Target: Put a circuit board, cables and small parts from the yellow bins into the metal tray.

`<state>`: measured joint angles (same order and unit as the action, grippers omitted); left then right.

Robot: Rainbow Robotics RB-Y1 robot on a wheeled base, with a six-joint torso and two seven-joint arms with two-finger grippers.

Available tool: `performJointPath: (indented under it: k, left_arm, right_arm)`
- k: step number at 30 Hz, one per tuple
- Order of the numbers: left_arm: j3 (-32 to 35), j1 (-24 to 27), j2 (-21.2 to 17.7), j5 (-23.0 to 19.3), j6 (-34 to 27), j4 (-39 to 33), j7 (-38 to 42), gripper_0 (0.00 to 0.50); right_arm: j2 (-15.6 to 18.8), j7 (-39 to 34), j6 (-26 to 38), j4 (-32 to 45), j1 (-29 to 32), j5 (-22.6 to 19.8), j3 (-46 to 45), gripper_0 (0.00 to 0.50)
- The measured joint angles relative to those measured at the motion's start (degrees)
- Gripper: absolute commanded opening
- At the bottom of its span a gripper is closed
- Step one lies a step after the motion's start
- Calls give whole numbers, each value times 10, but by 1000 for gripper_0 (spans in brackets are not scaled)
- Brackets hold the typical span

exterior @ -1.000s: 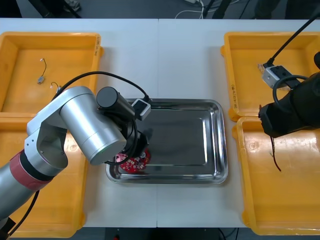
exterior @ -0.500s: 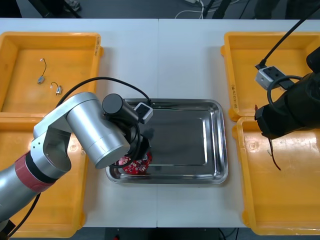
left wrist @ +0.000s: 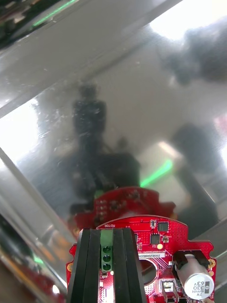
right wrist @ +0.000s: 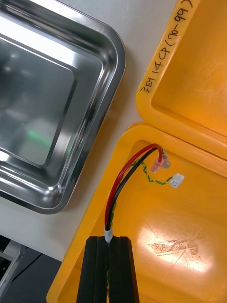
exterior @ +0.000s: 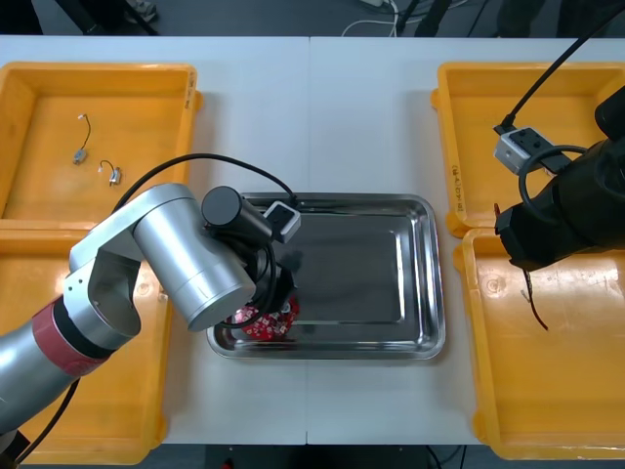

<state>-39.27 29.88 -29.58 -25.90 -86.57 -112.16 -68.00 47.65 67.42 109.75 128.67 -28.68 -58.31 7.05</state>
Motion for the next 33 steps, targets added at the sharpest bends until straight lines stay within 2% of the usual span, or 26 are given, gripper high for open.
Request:
performJointPath:
  k: [15,16,17,18,21,26,33]
  left_arm:
    - [-8,0,0,1,2,9,0,8]
    - [-8,0,0,1,2,9,0,52]
    - [-8,0,0,1,2,9,0,164]
    - [-8,0,0,1,2,9,0,354]
    - [-8,0,0,2,2,9,0,453]
    - [-8,0,0,4,5,9,0,490]
    - [-8,0,0,4,6,9,0,500]
  right_arm:
    - [0,1,0,0,-1,0,0,0]
    - [0,1,0,0,-1,0,0,0]
    - [0,1,0,0,-1,0,0,0]
    - [0,1,0,0,-1,0,0,0]
    - [0,1,0,0,-1,0,0,0]
    - [0,1,0,0,-1,0,0,0]
    - [0,1,0,0,-1,0,0,0]
